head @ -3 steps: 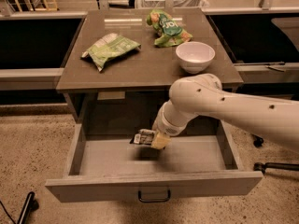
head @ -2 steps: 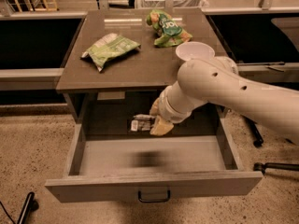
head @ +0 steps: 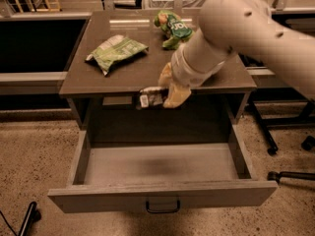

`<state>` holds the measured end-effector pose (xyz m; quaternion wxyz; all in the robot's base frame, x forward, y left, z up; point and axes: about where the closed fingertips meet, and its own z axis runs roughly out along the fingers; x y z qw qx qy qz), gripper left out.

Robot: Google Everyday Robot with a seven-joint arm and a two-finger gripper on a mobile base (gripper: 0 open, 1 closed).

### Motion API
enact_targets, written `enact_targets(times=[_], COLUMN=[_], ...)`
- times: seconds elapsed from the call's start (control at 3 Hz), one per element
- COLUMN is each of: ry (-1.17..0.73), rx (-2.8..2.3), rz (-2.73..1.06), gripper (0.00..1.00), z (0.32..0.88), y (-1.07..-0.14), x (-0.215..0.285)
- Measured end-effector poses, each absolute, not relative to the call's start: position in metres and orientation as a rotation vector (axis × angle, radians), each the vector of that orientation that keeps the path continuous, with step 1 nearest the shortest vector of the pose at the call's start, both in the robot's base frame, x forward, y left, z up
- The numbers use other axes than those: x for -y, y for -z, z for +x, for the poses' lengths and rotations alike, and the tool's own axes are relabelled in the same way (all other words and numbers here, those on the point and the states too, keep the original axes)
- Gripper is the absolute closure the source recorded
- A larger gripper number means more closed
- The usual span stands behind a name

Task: Pick rxbar chocolate from top drawer and place on counter

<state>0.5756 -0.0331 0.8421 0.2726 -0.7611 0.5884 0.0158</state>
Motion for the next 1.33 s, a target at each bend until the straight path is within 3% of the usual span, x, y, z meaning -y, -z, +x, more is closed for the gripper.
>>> enact_targets(times=[0.67, 1.33], ry=[-0.099, -0.084], rx=[-1.645, -1.71], rz=[-2.022, -1.876], gripper=[1.0, 0.59], z=[0.646, 0.693], y=[-0.889, -0.901], x=[0.02, 0.01])
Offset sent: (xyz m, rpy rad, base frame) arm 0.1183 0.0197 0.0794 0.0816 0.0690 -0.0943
